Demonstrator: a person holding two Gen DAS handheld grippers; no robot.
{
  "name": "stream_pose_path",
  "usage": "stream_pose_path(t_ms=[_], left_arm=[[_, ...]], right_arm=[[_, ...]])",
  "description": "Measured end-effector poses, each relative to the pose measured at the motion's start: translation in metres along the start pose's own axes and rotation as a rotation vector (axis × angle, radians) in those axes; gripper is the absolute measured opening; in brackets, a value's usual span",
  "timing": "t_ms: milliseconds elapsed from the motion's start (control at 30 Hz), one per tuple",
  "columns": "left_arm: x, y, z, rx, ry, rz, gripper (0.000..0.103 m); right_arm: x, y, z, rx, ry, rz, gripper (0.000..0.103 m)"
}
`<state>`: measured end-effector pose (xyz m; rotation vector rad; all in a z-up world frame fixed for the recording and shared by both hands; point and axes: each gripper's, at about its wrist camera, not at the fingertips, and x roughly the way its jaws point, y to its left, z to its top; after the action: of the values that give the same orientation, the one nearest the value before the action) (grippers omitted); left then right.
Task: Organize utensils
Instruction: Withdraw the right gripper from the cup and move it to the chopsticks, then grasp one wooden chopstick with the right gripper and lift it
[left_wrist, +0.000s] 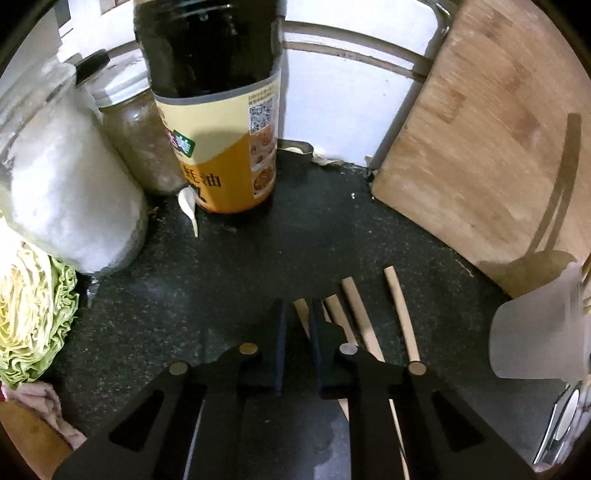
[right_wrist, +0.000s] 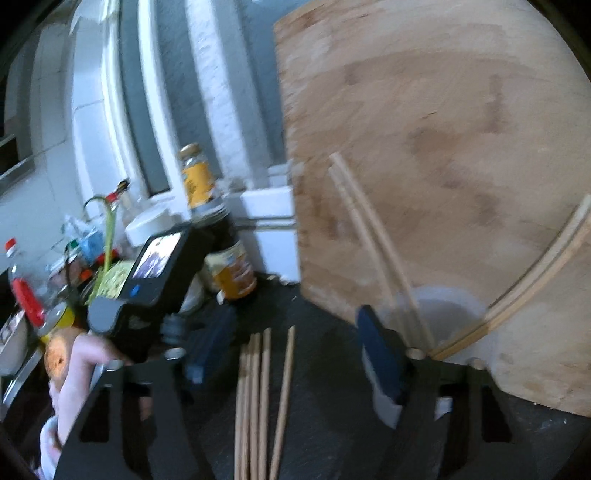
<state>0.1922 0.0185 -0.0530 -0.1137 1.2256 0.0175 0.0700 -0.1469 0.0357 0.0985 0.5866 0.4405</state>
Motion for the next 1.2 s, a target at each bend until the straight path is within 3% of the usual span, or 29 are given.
stream_pose_path(t_ms=[100,367,600,767,900,1033,1200], left_arm=[[0.006,0.000,0.001,-0.002,0.022,-0.030,0.010],[0.010,-0.006,-0.003,0.012,0.001,-0.002,0.009],[0.006,0.002,-0.002,-0.026,-0.005,-0.025,0.008],[-0.005,-0.002,-0.002,0.007,-0.014,-0.023,0.006],[-0.032,-0.006,-0.005,0.038,-0.105,-0.025,0.006],[-0.076,-0.014,-0.017,0.111,-0.274,-0.034,0.006],[-0.110,-0.006,-0.024,0.101,-0.400,-0.095,0.006]], right_arm=[[0.004,0.010,-0.005,-0.054,0.030,0.013,0.034],[0.025,0.022,-0.017,-0.119,0.127,0.004,0.028],[0.072,0.015,-0.036,-0.068,0.316,0.007,0.024],[0.089,0.014,-0.046,-0.080,0.353,-0.039,0.022],[0.100,0.010,-0.051,-0.058,0.391,-0.040,0.018],[0.105,0.010,-0.055,-0.068,0.397,-0.050,0.018],[0.107,0.011,-0.055,-0.089,0.393,-0.070,0.011]])
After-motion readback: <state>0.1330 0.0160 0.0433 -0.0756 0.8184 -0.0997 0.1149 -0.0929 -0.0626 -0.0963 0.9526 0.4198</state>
